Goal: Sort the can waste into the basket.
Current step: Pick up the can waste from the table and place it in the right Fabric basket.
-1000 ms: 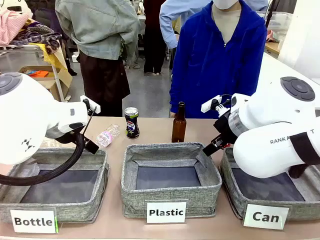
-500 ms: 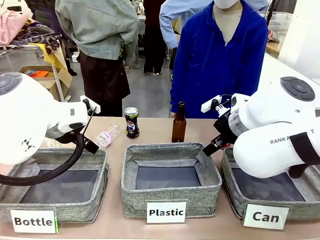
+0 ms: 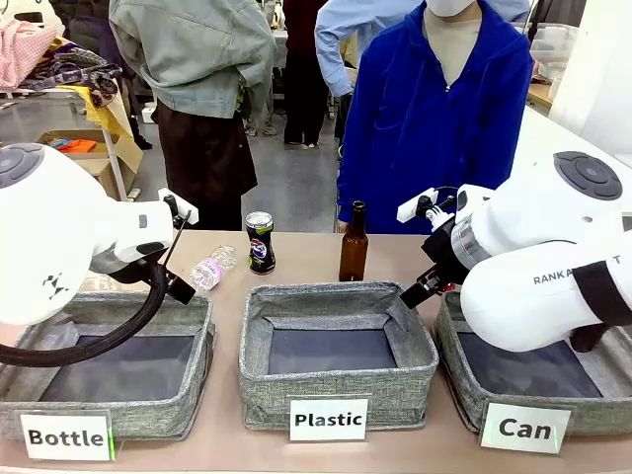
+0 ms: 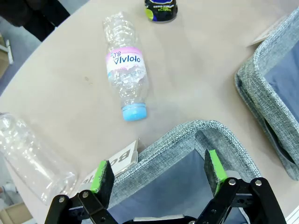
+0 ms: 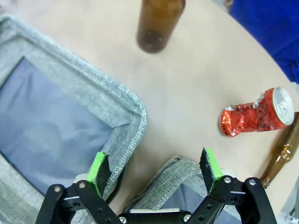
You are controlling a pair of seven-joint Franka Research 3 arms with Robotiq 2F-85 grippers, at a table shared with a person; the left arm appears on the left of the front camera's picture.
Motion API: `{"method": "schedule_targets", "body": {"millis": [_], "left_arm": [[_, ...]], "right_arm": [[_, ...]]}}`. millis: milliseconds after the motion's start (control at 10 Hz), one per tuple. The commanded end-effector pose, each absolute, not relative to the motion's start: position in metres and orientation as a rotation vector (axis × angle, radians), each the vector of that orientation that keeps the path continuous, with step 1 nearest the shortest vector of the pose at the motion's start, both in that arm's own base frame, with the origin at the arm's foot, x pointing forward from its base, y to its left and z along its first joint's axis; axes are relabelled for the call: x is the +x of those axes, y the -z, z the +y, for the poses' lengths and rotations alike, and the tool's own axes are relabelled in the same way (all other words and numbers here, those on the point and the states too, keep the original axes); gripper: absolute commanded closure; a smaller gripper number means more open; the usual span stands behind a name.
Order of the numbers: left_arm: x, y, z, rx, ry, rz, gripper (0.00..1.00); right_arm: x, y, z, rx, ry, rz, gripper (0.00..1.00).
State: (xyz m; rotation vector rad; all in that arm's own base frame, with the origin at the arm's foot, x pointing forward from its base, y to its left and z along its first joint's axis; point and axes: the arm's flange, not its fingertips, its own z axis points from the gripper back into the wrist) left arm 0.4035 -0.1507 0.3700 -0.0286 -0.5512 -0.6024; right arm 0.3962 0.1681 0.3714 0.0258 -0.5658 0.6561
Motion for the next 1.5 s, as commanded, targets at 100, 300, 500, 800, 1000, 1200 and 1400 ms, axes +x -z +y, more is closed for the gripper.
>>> {"method": "schedule_targets", "body": {"millis": [100,300,500,800,1000,1200,1400], "left_arm": [[0.404,-0.37,-0.151,-0.029,0.602,-0.551,0.0],[0.396,-0.384,-0.145,-0.046,0.647,-0.577,0.0],[0.372,-0.434,-0.141,-0.206,0.562,-0.514,0.0],[0.332,-0.481,-0.099,-0.45,0.604,-0.324,0.0],[0.318,-0.496,-0.026,-0.755,0.69,-0.252,0.0],[0.324,-0.48,0.059,-1.021,0.521,-0.32,0.0],[0.324,-0.452,0.136,-1.226,0.277,-0.459,0.0]], "right_arm": [[0.396,-0.371,0.168,0.026,-0.655,-0.566,0.0],[0.393,-0.386,0.163,0.041,-0.646,-0.579,0.0],[0.383,-0.431,0.158,0.158,-0.502,-0.528,0.0],[0.363,-0.478,0.11,0.453,-0.306,-0.389,0.0],[0.355,-0.482,0.045,0.788,-0.309,-0.3,0.0],[0.354,-0.463,-0.037,1.081,-0.133,-0.313,0.0],[0.347,-0.431,-0.103,1.197,0.09,-0.358,0.0]]}}
